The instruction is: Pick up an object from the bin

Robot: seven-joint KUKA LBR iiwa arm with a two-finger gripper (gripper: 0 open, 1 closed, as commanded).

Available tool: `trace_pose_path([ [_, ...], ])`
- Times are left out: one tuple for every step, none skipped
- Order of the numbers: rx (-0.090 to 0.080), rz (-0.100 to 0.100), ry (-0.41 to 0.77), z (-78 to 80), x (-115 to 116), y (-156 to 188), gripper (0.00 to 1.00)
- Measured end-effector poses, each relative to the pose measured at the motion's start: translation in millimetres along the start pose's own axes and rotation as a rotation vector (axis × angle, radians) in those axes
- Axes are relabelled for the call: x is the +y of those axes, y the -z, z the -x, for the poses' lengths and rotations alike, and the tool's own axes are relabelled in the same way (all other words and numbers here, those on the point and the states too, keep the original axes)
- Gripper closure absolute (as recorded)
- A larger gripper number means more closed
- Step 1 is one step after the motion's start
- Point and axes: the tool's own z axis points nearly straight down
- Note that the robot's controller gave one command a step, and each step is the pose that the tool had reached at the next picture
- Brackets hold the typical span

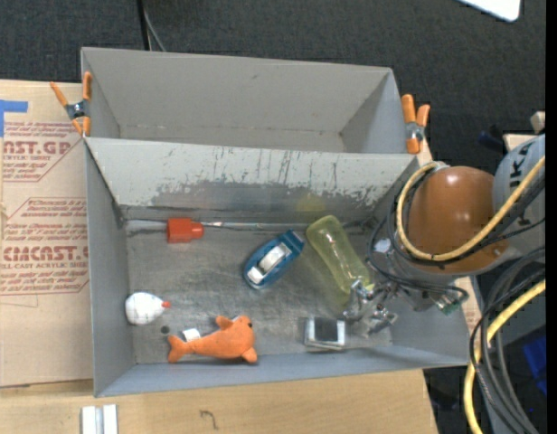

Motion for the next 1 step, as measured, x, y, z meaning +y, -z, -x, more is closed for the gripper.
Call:
trace_pose_path([
  [0.002, 0.002, 0.002, 0.2, 0.7, 21.6, 1.0],
])
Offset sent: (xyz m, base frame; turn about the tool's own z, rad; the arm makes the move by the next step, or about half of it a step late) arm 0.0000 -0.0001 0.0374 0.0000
